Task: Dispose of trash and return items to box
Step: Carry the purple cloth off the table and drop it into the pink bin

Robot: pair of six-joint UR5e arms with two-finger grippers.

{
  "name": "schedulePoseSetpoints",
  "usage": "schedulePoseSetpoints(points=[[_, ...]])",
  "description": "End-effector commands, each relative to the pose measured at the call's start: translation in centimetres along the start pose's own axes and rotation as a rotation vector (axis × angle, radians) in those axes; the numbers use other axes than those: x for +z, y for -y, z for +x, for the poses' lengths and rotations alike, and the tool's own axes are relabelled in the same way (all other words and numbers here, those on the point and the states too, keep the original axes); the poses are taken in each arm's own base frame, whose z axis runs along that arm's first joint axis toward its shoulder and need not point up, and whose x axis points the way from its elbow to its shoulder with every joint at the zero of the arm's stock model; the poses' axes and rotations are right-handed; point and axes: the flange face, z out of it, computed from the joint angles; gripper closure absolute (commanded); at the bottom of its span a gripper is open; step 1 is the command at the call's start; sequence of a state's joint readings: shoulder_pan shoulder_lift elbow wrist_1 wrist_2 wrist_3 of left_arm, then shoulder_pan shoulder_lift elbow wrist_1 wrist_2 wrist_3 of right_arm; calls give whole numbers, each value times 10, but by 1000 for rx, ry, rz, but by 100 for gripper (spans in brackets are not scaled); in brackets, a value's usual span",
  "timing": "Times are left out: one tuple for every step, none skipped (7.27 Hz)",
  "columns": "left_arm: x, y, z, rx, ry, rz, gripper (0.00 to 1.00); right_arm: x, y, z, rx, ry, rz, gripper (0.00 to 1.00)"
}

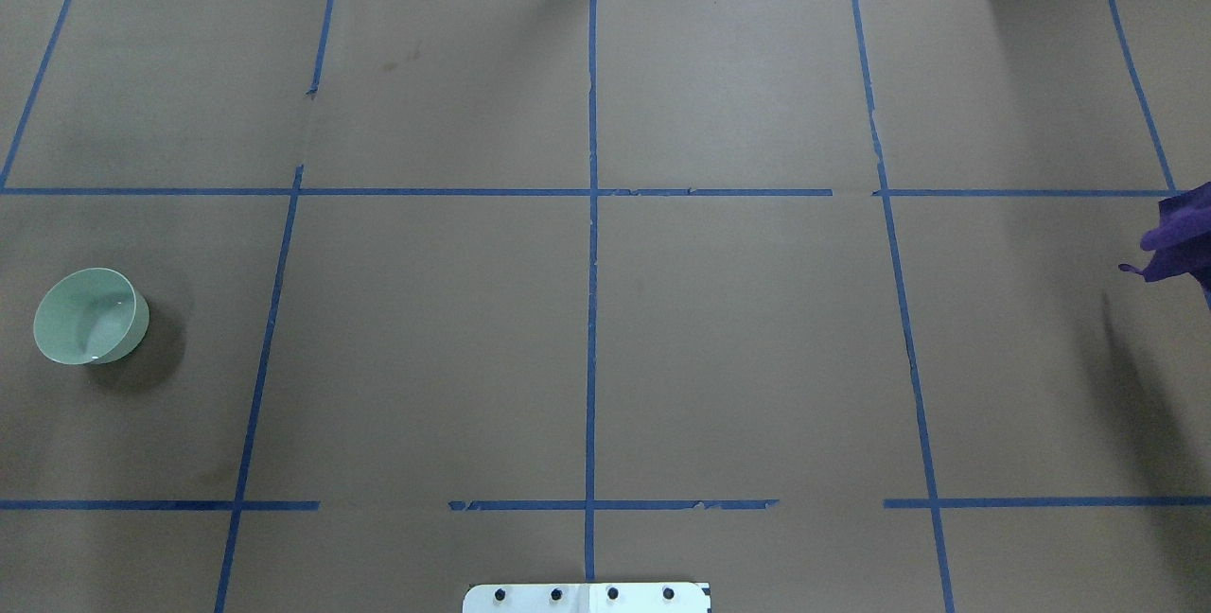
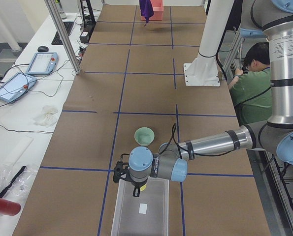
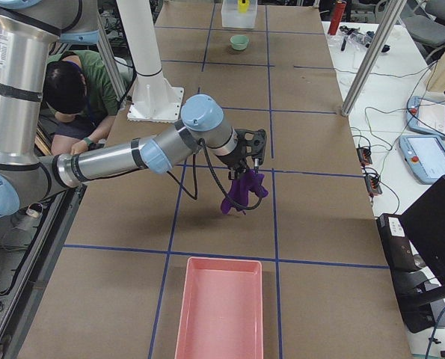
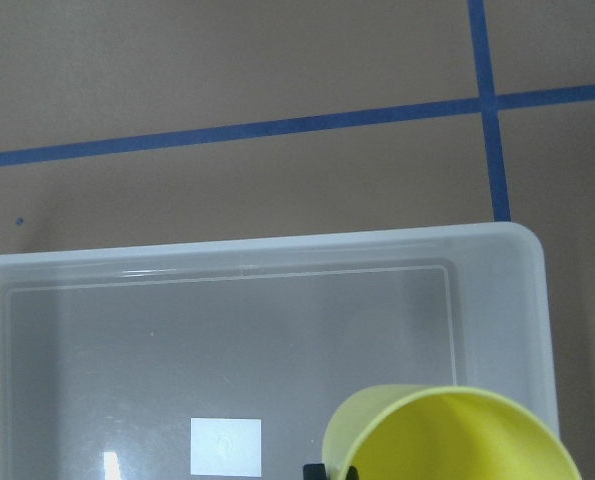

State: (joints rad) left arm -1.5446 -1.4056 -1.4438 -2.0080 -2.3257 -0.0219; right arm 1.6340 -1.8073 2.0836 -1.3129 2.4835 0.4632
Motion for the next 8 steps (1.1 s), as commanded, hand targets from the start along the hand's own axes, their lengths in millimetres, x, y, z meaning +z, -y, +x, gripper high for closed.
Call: schedulePoseSetpoints(points=[[5, -3, -1, -2, -23, -5, 58, -14, 0, 30, -72, -50, -25, 100], [4, -2, 0, 1, -23, -2, 31, -16, 1, 34, -68, -56, -24, 100], [1, 2, 3, 14, -24, 12, 11, -15, 1, 45, -69, -61, -24, 100], [-12, 14, 14, 47, -23, 57, 0, -11, 1, 60, -72, -67, -32, 100], [-41, 31, 41, 95, -17, 114, 0, -6, 0, 78, -91, -75, -42, 100], [-69, 46, 69, 94, -20, 171, 0, -3, 0, 94, -126, -111, -49, 100], [-96, 62, 94, 85, -27, 217, 0, -3, -1, 108, -152, -150, -59, 100], [-111, 75, 114, 81, -39, 247, 0, -7, 5, 126, -181, -178, -78, 100]])
